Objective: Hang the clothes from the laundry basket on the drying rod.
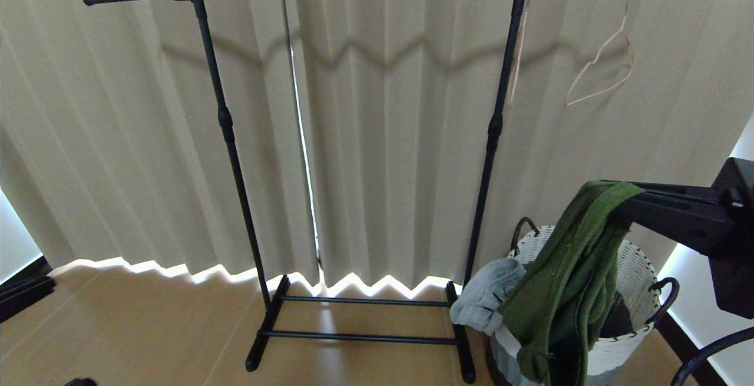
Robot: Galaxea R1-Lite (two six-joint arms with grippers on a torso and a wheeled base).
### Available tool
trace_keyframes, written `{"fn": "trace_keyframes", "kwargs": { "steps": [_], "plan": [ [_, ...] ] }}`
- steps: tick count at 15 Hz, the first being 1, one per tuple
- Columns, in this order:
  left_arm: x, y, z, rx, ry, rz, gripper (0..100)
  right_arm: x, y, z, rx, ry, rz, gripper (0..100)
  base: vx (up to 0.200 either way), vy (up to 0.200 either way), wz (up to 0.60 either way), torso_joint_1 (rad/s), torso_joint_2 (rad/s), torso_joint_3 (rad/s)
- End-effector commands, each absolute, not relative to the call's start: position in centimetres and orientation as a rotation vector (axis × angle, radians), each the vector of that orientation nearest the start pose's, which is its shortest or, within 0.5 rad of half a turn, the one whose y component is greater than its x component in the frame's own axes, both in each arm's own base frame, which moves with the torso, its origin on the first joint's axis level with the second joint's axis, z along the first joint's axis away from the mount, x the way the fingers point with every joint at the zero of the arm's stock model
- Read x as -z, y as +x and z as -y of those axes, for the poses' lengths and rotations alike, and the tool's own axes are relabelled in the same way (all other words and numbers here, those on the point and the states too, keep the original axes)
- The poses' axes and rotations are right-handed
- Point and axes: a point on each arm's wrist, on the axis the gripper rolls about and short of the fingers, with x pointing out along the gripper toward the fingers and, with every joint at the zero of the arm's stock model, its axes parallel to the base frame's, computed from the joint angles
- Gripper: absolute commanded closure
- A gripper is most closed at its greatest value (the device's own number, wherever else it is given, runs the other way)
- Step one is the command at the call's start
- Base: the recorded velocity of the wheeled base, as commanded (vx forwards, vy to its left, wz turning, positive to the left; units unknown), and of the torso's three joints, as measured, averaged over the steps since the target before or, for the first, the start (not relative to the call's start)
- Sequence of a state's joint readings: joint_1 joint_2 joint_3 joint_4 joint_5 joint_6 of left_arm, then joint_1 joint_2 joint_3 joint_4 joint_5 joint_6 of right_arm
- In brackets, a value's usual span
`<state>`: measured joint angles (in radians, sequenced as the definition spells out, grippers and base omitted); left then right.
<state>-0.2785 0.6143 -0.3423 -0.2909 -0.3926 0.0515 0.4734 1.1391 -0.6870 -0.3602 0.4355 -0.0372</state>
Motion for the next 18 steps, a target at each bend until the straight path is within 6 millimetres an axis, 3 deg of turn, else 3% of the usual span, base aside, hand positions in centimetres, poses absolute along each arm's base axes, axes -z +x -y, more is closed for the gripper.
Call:
{"fn": "trace_keyframes", "kwargs": {
  "steps": [1, 3, 6, 9, 12, 18],
  "plan": [
    [-21.1, 9.1, 4.8, 0.793, 0.006, -0.113, 0, -25.2, 14.7, -8.9, -0.926, -0.034, -0.099, 100, 0.0, 0.0, 0.0, 0.0, 0.0, 0.0],
    [-21.2, 10.8, 6.2, 0.835, -0.014, -0.144, 0, -25.3, 14.7, -8.9, -0.926, -0.033, -0.1, 100, 0.0, 0.0, 0.0, 0.0, 0.0, 0.0],
    [-20.0, 12.9, 10.0, 0.933, 0.001, -0.213, 0, -25.1, 15.2, -9.2, -0.929, -0.032, -0.115, 100, 0.0, 0.0, 0.0, 0.0, 0.0, 0.0],
    [-19.1, 13.2, 13.8, 1.016, 0.0, -0.26, 0, -25.2, 15.4, -9.6, -0.942, -0.031, -0.115, 100, 0.0, 0.0, 0.0, 0.0, 0.0, 0.0],
    [-17.8, 13.2, 18.9, 1.083, 0.003, -0.335, 0, -25.3, 15.7, -10.5, -0.975, -0.02, -0.106, 100, 0.0, 0.0, 0.0, 0.0, 0.0, 0.0],
    [-15.7, 14.6, 25.2, 1.106, -0.042, -0.357, 0, -25.9, 15.0, -12.2, -1.067, 0.078, -0.072, 100, 0.0, 0.0, 0.0, 0.0, 0.0, 0.0]
  ]
}}
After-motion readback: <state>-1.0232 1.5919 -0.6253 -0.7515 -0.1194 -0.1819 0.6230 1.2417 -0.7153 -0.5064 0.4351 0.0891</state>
